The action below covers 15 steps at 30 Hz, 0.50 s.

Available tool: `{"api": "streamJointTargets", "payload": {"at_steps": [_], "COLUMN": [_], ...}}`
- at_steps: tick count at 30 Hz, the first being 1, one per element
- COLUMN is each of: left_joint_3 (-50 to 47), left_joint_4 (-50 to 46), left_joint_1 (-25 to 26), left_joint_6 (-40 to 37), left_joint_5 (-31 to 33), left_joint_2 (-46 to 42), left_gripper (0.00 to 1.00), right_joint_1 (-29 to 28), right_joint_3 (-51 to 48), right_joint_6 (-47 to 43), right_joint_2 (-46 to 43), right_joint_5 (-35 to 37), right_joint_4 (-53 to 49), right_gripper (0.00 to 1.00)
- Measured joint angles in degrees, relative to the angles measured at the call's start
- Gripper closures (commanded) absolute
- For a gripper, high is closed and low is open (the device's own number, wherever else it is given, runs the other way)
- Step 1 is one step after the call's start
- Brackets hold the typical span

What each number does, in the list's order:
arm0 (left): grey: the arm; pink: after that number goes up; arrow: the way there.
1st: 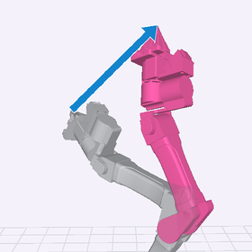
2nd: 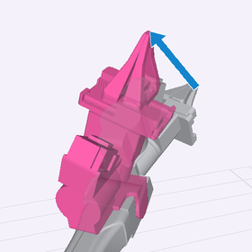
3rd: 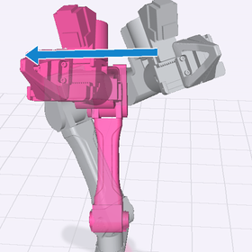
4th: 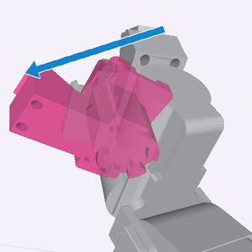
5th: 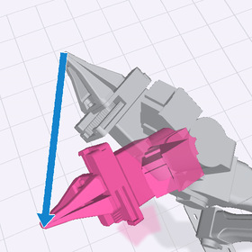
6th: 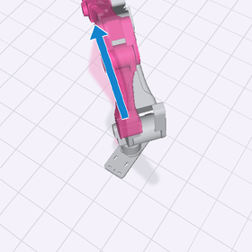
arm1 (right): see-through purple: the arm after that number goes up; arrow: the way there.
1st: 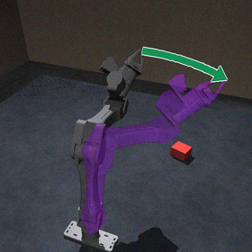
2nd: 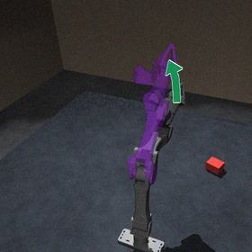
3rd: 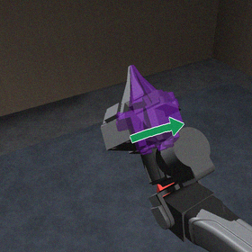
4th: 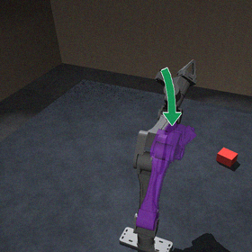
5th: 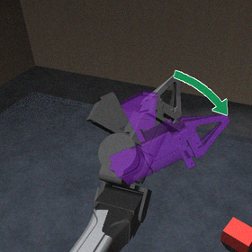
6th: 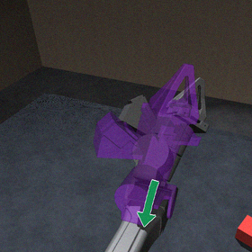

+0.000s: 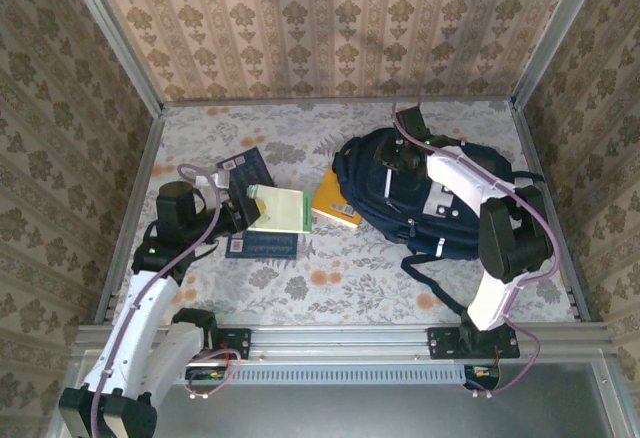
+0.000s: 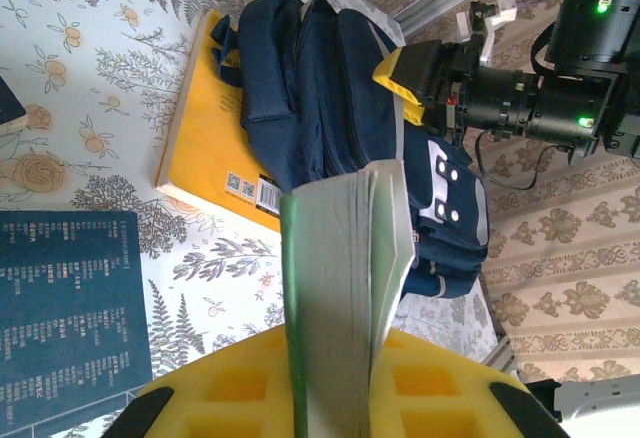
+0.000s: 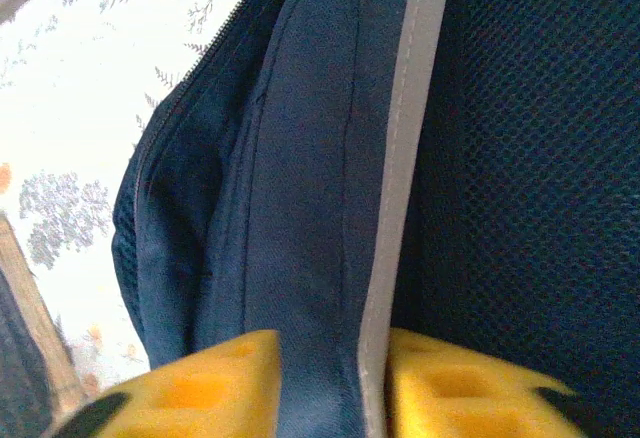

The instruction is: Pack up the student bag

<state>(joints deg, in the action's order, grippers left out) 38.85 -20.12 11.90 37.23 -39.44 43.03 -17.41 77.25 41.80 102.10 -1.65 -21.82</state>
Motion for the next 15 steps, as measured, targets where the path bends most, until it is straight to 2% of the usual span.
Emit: {"api": "streamJointTargets", "payload": {"at_steps": [1,2,9,15], "left_joint_3": [0.0,0.0,-0.1,-0.1], "left_joint_4": [0.0,0.0,0.2,0.2], "left_joint_1": [0.0,0.0,0.0,0.0], "left_joint_6": [0.0,0.0,0.0,0.0], "left_joint_5": [0.0,0.0,0.0,0.0], "left_joint_2": [0.1,0.1,0.7,0.8], "left_gripper": [1.00,1.00,1.00,1.00], "right_joint_1": [0.0,0.0,0.2,0.8], "right_joint_3": [0.1,0.2,0.0,-4.1], "right_joint_6": [-0.2,-0.3,-4.7,-10.9], "right_joint_2": [0.5,1.0,-0.1,-11.5], "right_joint_5": [-0.6,-1.1,-2.6,-7.6], "right_joint_4": [0.4,0.5,0.0,-3.0], "right_gripper": [0.94,1.00,1.00,1.00]}}
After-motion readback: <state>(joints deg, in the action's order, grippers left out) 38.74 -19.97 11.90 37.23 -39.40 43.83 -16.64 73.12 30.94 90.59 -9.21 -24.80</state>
